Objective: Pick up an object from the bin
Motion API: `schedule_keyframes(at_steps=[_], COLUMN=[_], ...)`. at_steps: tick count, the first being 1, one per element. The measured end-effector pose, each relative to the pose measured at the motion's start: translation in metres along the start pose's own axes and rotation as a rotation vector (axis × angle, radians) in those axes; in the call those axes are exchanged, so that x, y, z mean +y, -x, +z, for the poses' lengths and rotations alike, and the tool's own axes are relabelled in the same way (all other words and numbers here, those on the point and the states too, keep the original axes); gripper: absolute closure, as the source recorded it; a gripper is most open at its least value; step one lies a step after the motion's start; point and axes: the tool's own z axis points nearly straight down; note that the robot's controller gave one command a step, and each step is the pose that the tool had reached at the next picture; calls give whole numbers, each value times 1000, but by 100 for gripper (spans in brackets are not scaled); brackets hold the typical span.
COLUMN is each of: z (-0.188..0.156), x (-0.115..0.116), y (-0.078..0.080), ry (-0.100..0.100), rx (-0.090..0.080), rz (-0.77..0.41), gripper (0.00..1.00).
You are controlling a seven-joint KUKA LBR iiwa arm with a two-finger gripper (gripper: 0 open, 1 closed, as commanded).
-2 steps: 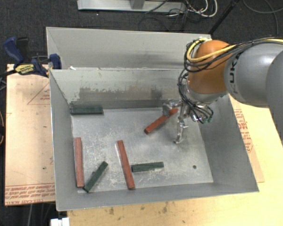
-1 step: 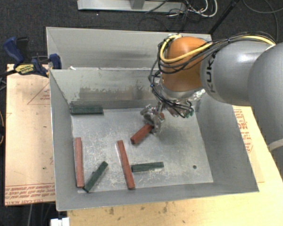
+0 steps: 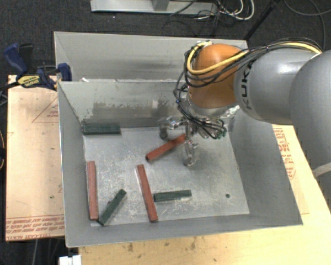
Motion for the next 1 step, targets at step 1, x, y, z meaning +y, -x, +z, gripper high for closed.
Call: schedule_keyframes(at_steps=[1], z=[0], x=[0], y=[0], ry=[0], rx=[0], rz=[1], gripper=[100])
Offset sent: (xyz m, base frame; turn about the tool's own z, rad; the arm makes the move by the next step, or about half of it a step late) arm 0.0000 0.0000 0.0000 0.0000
